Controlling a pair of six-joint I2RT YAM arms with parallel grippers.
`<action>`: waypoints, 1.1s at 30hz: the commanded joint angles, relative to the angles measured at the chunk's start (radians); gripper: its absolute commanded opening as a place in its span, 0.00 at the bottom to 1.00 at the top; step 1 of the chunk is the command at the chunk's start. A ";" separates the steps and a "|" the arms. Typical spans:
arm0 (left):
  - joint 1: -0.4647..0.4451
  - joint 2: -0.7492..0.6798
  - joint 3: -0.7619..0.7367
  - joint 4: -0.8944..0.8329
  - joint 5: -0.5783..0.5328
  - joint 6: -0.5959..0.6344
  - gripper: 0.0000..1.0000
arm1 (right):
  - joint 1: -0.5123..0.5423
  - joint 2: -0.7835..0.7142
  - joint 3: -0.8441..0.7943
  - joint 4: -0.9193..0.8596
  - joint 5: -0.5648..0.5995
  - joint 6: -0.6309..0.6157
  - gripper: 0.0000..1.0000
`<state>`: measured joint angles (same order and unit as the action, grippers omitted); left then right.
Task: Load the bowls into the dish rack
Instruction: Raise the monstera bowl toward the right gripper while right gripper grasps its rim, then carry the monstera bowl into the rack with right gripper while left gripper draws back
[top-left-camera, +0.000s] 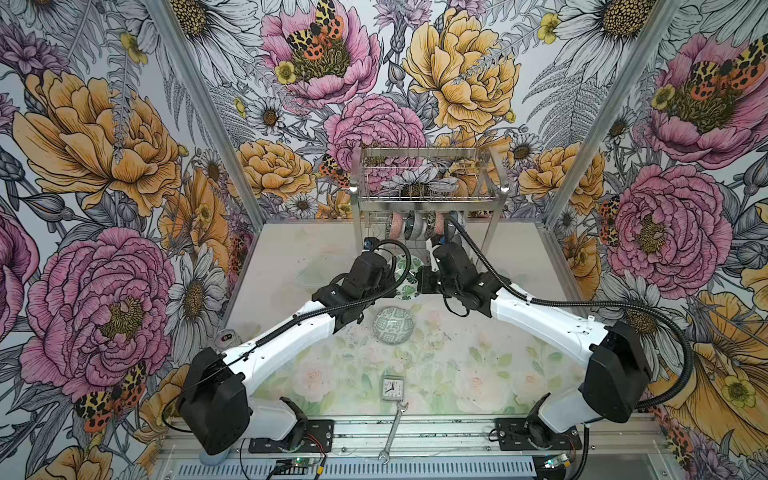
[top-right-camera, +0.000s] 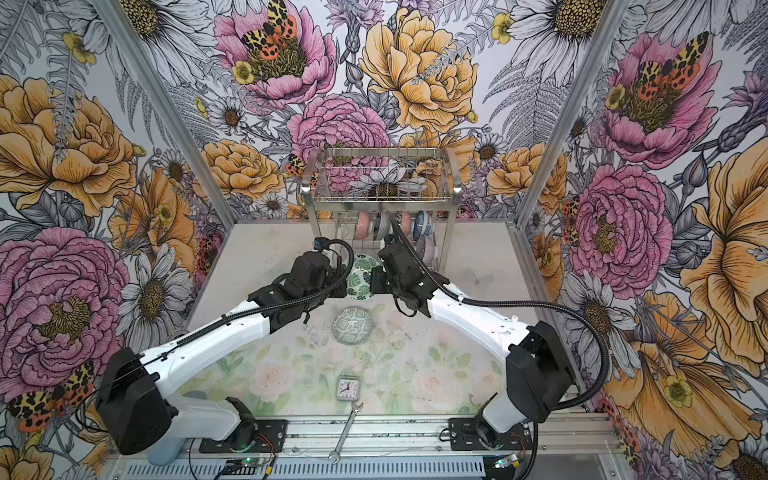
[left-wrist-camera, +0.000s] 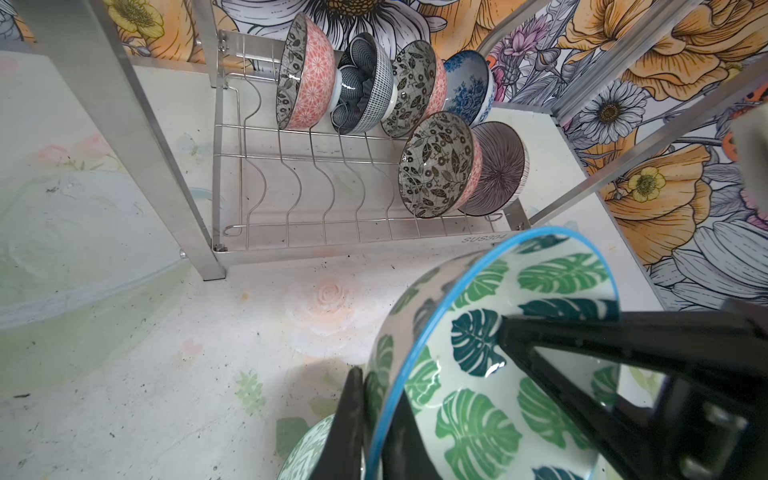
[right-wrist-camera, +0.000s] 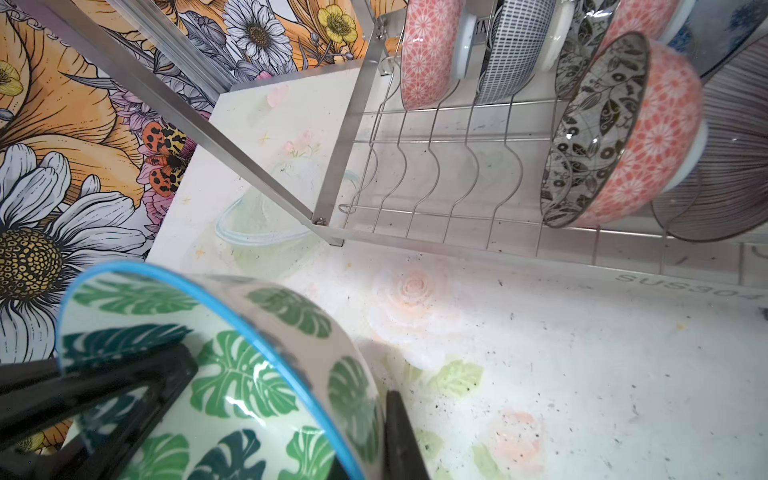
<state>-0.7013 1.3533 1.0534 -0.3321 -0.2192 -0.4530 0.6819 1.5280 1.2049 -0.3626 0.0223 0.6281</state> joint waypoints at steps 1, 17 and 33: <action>-0.004 -0.017 0.018 0.092 0.057 -0.020 0.00 | -0.005 -0.013 0.038 0.052 -0.032 -0.008 0.00; 0.035 -0.078 -0.001 0.013 0.029 0.016 0.99 | -0.021 -0.048 0.009 0.051 0.041 -0.049 0.00; 0.197 -0.245 -0.100 -0.149 0.017 0.051 0.99 | 0.022 0.025 0.111 -0.091 0.513 -0.283 0.00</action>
<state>-0.5232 1.1378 0.9764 -0.4286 -0.1944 -0.4271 0.6876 1.5360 1.2354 -0.4553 0.3580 0.4358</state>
